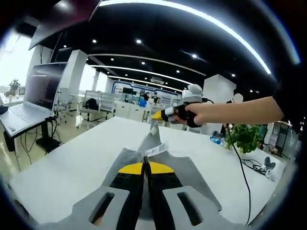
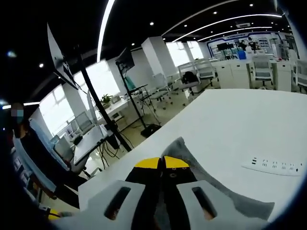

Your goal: Fold the towel on the table until its edges align and the towel forms a compact rectangular stack.

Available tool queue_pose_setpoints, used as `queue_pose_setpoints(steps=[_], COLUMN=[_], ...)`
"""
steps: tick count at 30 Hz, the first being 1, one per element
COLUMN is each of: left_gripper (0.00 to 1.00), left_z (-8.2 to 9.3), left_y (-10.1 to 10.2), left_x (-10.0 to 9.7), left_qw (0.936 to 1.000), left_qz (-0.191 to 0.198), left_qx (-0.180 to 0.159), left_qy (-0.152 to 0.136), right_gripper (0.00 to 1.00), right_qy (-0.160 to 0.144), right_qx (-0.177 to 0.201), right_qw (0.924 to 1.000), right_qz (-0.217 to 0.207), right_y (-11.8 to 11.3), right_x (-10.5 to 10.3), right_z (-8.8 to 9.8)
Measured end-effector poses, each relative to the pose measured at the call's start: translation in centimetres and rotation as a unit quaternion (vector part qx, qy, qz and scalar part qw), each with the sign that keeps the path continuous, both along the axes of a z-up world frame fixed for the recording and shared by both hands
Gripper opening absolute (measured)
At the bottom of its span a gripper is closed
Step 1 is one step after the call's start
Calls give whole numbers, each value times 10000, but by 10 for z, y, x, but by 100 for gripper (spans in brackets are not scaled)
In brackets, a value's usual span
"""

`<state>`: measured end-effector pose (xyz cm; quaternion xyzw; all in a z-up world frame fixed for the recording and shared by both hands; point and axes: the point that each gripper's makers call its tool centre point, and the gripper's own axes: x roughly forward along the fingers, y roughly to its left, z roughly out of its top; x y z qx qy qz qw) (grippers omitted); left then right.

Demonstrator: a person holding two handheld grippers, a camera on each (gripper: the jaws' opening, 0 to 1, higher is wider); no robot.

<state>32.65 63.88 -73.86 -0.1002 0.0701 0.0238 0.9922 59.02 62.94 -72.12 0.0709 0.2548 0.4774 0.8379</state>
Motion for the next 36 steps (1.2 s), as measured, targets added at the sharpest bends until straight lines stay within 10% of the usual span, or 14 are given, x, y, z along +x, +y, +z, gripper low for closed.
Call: queue_pose_setpoints(steps=[36], left_gripper=[2], left_z=[-107], left_y=[54], left_x=[1], left_qw=[9902], left_qz=[1071], left_qx=[-482], left_qy=[757], right_gripper=[0], right_qy=[-141], right_qx=[-926], right_qw=[9953], right_qz=[241], right_y=[58], right_x=[3], right_z=[-100])
